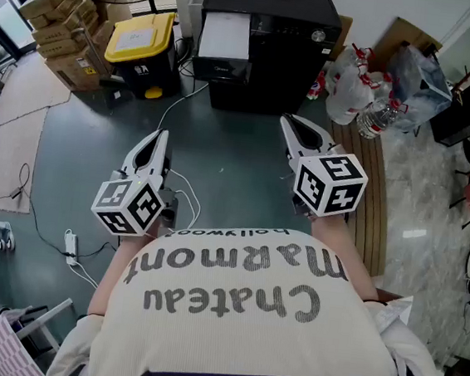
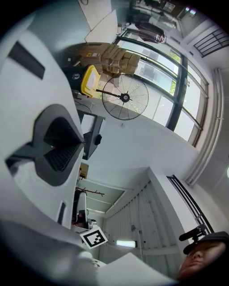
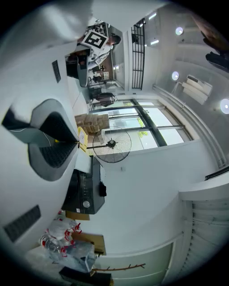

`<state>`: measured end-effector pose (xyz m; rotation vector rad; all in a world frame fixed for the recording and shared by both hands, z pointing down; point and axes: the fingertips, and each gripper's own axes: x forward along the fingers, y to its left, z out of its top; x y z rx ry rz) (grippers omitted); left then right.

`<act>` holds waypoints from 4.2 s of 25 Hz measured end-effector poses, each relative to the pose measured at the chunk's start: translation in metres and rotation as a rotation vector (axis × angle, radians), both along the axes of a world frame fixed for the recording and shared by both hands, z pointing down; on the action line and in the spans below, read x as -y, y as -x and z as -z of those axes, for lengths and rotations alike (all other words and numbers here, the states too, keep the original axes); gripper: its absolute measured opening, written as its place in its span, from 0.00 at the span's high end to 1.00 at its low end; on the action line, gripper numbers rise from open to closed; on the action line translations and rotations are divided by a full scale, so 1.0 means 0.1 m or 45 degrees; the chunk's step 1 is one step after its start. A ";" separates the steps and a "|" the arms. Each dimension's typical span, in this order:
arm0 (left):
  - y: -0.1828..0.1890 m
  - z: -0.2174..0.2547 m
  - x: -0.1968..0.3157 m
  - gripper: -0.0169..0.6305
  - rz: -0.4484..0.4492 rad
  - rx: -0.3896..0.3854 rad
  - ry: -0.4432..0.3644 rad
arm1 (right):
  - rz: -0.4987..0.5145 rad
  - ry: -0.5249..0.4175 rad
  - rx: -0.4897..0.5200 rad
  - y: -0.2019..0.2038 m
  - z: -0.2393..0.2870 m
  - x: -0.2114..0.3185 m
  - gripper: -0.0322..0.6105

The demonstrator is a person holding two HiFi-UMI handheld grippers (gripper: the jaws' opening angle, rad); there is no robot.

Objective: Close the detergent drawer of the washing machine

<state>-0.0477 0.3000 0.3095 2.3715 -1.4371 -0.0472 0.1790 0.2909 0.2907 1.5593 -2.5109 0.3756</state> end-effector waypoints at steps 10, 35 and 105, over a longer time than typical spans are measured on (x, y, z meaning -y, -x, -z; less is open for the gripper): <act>0.22 -0.03 0.00 0.96 0.001 -0.039 -0.006 | -0.045 0.060 0.122 0.09 -0.18 0.04 0.90; 1.21 -0.55 1.00 0.96 0.330 -0.093 0.035 | 0.251 0.332 0.179 0.94 -1.58 1.64 0.89; 1.72 -0.71 3.94 0.96 0.114 -0.061 0.126 | -0.462 0.773 1.428 0.50 -3.20 3.33 0.82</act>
